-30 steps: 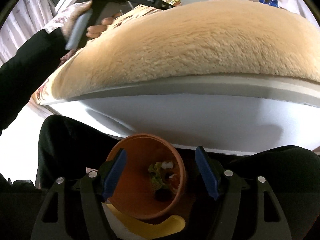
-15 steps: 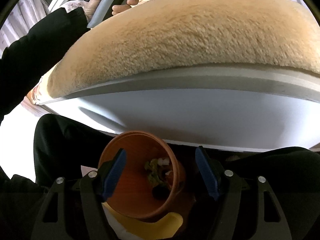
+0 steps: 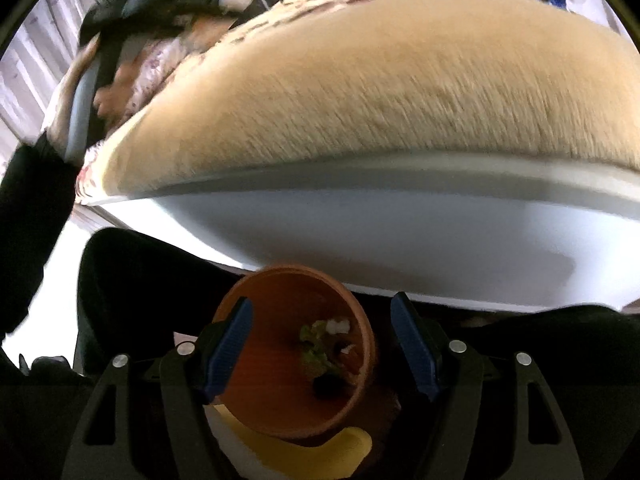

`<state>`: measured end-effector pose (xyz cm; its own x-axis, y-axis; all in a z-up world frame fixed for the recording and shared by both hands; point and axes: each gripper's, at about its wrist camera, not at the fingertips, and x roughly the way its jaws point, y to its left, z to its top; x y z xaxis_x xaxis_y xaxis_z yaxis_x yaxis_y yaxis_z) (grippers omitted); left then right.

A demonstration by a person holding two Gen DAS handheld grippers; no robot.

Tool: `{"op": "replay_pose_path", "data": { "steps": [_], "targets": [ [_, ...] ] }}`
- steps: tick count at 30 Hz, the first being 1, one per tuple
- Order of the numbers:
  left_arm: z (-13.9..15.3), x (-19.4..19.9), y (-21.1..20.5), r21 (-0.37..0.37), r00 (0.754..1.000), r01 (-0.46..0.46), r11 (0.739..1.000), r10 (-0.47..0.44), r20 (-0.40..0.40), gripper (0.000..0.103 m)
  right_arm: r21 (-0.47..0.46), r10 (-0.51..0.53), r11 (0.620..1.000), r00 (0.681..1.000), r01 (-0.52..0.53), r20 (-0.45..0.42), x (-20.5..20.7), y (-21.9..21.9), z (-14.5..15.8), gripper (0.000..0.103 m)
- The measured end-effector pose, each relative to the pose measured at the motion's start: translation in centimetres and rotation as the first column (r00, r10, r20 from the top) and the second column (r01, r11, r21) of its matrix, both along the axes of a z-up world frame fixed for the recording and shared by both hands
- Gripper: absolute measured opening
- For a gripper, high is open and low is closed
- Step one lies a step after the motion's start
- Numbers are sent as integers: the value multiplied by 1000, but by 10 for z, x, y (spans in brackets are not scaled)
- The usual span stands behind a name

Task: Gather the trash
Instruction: 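Grasp the orange Cici drink pouch with the left tool while the right tool reaches toward the bed, then grasp the white foam strip with the right tool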

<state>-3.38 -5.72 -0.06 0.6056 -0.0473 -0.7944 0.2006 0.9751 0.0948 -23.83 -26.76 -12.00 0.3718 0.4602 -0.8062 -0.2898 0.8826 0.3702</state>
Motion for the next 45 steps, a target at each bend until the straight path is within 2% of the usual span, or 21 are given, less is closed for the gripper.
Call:
{"op": "replay_pose_path", "data": {
  "steps": [2,4,5,7,11,12,16,19,22,25,28,32,34,35,36,38,42,45],
  "targets": [
    [-4,-11,12,34,998,-65,997,65,-6,45,24,6,1000,1000,-6,16,5,-3,12,70],
    [-12,-12,19,46,994,-102,994,103,-35,45,86,15,996,1000,-16,18,16,-8,32,70],
    [-18,-9,21,52,991,-118,992,121,-56,45,120,15,993,999,-20,36,24,-15,47,70],
    [-29,-1,21,58,986,-139,989,143,-80,45,127,13,992,996,-24,89,41,-28,79,70],
    [-30,11,17,59,987,-145,988,149,-59,45,7,29,999,976,-31,217,92,-55,151,71],
    [-31,10,20,55,986,-149,987,152,-62,45,-23,28,999,970,-23,243,113,-64,170,74],
    [-33,14,21,50,984,-157,986,161,-77,46,-118,28,993,967,2,253,193,-82,202,75],
    [-36,19,19,64,983,-157,986,162,-91,46,-190,48,982,976,-7,212,256,-91,200,75],
    [-36,21,18,71,983,-150,986,156,-97,46,-254,72,966,988,-35,136,317,-88,176,66],
    [-37,23,19,64,982,-149,987,155,-108,46,-302,85,951,995,-62,61,352,-89,149,61],
    [-37,23,19,64,982,-149,987,155,-107,46,-345,97,934,995,-91,-1,376,-85,121,61],
    [-36,24,19,59,982,-150,987,156,-110,46,-384,113,915,992,-124,-51,392,-81,97,61],
    [-36,23,19,57,982,-149,987,154,-108,46,-402,107,907,992,-125,-67,395,-82,88,56],
    [-36,23,18,56,982,-150,987,155,-105,46,-396,103,910,992,-122,-68,395,-83,86,44],
    [-36,23,18,59,983,-147,987,152,-103,46,-390,100,913,993,-117,-64,395,-84,86,38],
    [-36,23,18,58,983,-147,987,152,-99,46,-397,78,913,995,-93,-55,392,-84,86,33],
    [-37,26,20,33,986,-152,988,154,-65,46,-408,63,911,998,-61,-8,383,-80,98,26],
    [-35,28,22,15,983,-170,985,171,-69,46,-359,37,933,996,-4,86,368,-80,133,25]
  ]
}}
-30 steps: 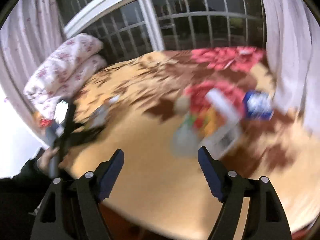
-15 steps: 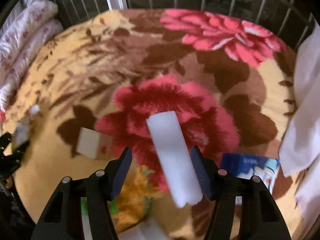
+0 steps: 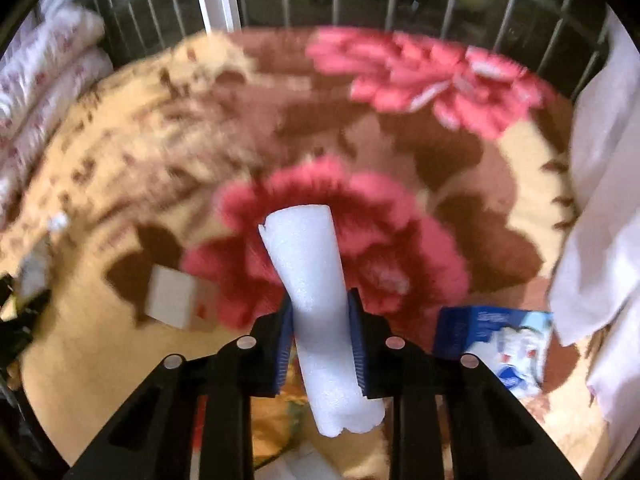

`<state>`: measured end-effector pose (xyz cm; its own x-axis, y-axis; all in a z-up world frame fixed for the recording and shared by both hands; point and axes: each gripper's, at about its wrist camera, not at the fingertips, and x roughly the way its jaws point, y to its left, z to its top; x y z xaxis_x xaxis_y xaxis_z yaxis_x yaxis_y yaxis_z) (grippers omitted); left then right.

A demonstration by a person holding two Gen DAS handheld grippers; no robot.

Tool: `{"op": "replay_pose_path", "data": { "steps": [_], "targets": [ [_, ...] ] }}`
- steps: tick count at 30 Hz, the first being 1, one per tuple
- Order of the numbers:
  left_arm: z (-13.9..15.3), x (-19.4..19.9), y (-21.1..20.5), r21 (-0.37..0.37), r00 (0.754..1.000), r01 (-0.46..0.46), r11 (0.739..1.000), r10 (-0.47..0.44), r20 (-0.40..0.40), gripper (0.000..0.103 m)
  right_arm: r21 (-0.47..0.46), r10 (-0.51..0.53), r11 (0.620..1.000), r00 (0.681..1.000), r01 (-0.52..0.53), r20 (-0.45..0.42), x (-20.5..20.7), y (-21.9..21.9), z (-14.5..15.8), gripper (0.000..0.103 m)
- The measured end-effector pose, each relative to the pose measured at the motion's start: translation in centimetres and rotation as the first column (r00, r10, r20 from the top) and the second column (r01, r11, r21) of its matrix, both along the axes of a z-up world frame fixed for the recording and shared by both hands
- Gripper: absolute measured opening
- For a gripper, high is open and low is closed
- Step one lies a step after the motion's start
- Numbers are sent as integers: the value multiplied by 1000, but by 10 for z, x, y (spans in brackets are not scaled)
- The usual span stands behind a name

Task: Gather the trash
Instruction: 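Grasp the white foam strip with the right tool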

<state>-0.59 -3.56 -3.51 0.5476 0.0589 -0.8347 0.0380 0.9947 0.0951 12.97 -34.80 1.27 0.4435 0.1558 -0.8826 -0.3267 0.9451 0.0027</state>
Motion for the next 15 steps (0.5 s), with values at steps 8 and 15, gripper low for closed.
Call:
{"op": "replay_pose_path", "data": {
  "steps": [8,15],
  "targets": [
    [38,-32,5,-102,998,31,994,-26,56,45,175,-13,984,980,-22,196,-84,19,86,26],
    [60,-108,8,-120,988,109,987,-95,118,45,238,75,963,975,-125,207,-226,68,69,26]
  ]
}}
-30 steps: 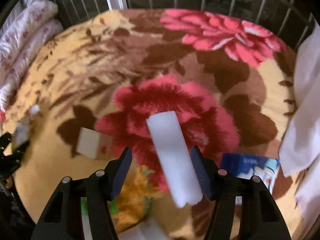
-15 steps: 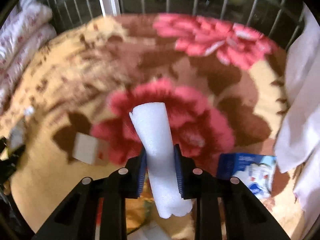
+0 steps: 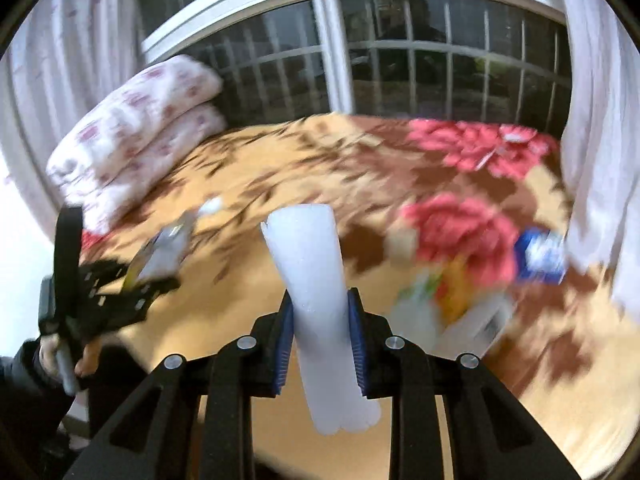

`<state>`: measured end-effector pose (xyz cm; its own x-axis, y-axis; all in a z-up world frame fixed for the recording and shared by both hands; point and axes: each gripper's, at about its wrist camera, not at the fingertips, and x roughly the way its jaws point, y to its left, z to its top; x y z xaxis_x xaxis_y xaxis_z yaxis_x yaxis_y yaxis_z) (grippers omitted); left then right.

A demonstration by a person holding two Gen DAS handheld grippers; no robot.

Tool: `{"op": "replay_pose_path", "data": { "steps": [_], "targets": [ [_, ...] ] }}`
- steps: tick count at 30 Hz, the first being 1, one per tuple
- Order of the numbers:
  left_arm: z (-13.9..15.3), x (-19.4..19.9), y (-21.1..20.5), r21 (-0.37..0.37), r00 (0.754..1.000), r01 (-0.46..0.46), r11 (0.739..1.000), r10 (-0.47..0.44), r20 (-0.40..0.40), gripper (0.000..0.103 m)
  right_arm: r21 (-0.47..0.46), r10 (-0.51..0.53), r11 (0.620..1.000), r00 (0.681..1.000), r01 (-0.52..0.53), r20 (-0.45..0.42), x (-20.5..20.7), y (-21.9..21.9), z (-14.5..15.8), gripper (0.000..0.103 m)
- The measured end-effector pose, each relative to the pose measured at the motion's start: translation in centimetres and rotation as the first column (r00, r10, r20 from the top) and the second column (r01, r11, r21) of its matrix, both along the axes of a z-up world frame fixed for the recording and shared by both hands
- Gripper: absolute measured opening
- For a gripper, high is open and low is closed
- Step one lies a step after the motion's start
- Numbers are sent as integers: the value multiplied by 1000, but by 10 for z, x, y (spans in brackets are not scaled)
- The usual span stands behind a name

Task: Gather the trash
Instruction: 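Grasp the white foam strip with the right tool, then carry pouch and foam strip to the orange bucket and open both tools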

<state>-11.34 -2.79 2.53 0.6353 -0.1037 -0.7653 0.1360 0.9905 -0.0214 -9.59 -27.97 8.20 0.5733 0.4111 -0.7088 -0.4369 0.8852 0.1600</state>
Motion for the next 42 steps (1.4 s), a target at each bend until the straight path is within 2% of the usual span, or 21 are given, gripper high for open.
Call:
{"op": "replay_pose_path", "data": {
  "steps": [3,8,13,17,22,24,26,29,33,40,41,42],
  "targets": [
    [-3,-38,4,-19,1000,23,1000,-23,3,45,67,12,998,998,-9,-54,-54,11,-29,26],
    [-18,-101,7,-27,999,52,998,-52,-12,45,90,-14,996,989,27,-146,-107,23,-78,26],
    [-37,-145,2,-40,992,116,992,-118,-33,45,92,-31,994,974,53,-225,-144,34,-119,26],
    [-67,-166,-6,5,984,153,988,-152,-94,45,52,-45,997,962,61,-271,-162,45,-150,26],
    [-126,-161,-13,48,955,154,987,-136,-264,45,-15,-20,1000,930,15,-367,-167,64,-199,27],
    [-157,-154,-16,26,927,169,985,-150,-344,45,-28,-25,999,910,15,-414,-163,67,-218,27],
    [-186,-148,-20,39,901,174,984,-143,-409,45,-28,-27,999,890,16,-455,-159,71,-235,27],
    [-214,-140,-26,62,860,187,980,-133,-492,45,-47,-28,999,869,5,-493,-153,77,-254,27],
    [-226,-136,-30,74,840,204,976,-136,-525,45,-59,-26,998,844,-6,-536,-147,86,-274,27],
    [-231,-131,-27,67,832,177,982,-113,-542,46,-70,-22,997,829,-21,-559,-143,96,-285,32],
    [-231,-130,-27,68,832,178,982,-113,-543,47,-70,-23,997,827,-20,-561,-142,97,-286,36],
    [-231,-130,-28,79,834,180,980,-110,-541,49,-76,-27,997,828,-19,-561,-138,92,-285,46]
  ]
}}
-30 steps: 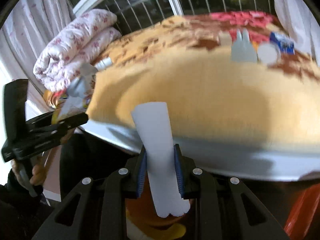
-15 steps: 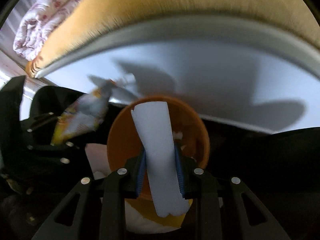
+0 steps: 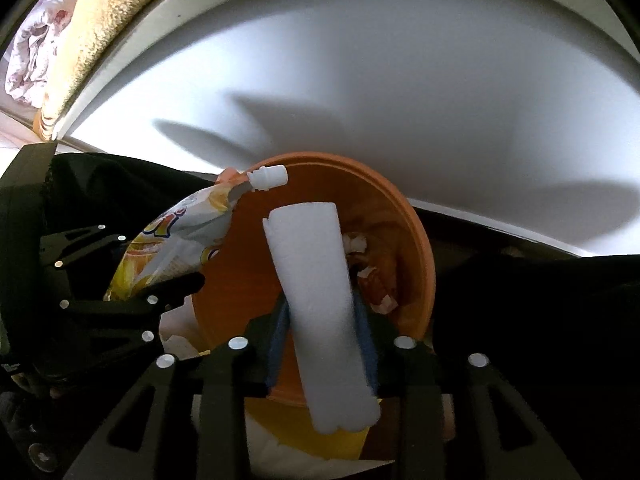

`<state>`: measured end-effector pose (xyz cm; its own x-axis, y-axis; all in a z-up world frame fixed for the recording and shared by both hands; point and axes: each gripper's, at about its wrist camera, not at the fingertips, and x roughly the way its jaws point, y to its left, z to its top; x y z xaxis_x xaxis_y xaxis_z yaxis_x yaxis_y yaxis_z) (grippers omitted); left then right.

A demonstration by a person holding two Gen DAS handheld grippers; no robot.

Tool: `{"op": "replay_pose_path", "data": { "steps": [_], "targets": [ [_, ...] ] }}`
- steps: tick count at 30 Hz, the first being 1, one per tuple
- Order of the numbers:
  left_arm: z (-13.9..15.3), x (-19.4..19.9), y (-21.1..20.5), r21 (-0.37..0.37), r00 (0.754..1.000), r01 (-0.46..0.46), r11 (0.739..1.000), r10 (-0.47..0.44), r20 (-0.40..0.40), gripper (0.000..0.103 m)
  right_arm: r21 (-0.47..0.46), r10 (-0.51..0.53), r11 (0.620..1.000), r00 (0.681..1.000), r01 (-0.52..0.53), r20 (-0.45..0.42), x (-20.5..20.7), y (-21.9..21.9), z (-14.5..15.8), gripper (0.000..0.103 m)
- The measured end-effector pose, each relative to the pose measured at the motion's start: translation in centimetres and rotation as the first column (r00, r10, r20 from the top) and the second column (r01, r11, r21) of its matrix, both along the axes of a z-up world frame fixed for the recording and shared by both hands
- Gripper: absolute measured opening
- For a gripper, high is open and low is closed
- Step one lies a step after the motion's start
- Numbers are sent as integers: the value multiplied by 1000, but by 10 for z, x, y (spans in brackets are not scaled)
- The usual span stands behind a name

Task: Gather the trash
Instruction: 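Carry pouch and foam strip to the orange bucket and open both tools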

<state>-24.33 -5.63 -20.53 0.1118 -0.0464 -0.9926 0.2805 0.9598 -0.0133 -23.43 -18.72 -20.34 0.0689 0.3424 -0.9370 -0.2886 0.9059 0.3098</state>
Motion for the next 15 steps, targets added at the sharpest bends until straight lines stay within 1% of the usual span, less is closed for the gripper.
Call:
{"op": "replay_pose_path", "data": {
  "steps": [1,2,3,4,7,15],
  "targets": [
    [0,-1,-4,6,1000,5,1000,-5,-2,57,-5,-4,1000,1000,4,2,0,-1,0,55],
    [0,-1,-3,11,1000,9,1000,-9,-4,67,-10,-13,1000,1000,13,12,0,-2,1,65],
    [1,0,-1,15,1000,13,1000,-13,3,70,-9,-24,1000,999,25,23,1,-4,3,65],
    [1,2,2,16,1000,16,1000,-16,7,72,-3,-31,1000,999,31,24,-1,-9,3,65],
    [1,1,1,19,1000,21,1000,-21,10,72,7,-58,998,998,58,26,-3,-19,4,65],
    [6,-2,-2,19,999,18,1000,-18,29,72,12,-72,997,996,71,45,-1,-23,13,65]
  ]
}}
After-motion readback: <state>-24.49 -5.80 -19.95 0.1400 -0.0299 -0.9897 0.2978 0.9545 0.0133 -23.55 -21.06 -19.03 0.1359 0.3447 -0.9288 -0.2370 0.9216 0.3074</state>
